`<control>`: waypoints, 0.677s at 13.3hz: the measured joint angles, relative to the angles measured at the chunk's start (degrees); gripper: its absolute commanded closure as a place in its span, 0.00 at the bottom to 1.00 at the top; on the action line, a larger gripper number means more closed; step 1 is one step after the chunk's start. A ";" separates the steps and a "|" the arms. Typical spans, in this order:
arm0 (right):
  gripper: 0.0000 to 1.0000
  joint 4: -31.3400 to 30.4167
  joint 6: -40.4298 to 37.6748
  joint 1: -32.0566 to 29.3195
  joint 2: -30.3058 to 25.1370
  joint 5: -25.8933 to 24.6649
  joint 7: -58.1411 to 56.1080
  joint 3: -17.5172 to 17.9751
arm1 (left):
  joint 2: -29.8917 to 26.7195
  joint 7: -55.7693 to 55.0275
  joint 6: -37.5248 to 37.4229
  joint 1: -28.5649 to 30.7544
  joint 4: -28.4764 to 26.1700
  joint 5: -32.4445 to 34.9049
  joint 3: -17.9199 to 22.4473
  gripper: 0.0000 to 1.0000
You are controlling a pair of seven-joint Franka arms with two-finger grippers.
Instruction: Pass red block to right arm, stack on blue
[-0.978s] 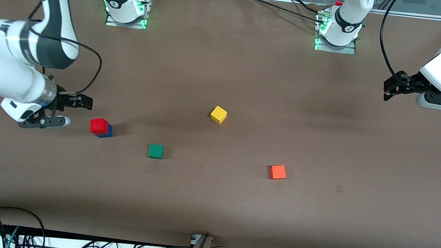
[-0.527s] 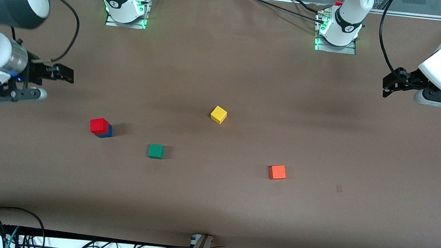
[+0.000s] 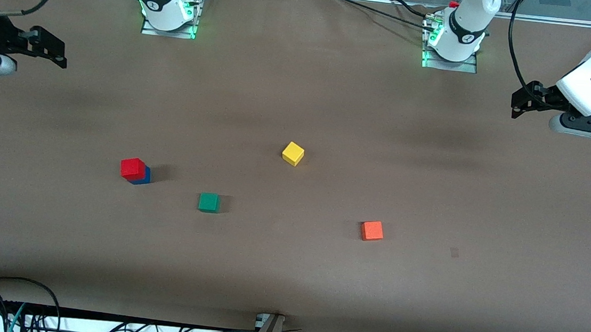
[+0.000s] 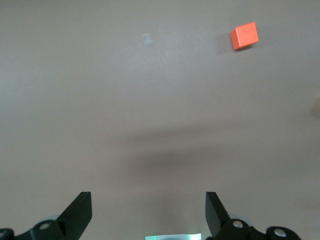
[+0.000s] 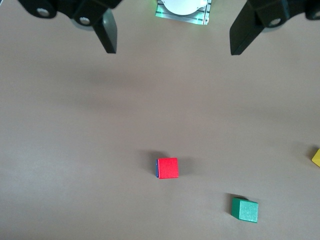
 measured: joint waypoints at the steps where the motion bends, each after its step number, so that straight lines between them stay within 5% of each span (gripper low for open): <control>1: 0.00 0.02 -0.84 -0.46 -0.32 0.00 0.01 0.05 | 0.00 0.00 -0.06 0.00 0.31 0.00 0.00 0.00; 9: 0.00 0.03 -5.78 -1.25 -0.96 0.04 3.79 1.60 | 0.10 0.00 -0.25 0.38 0.98 0.00 0.09 0.00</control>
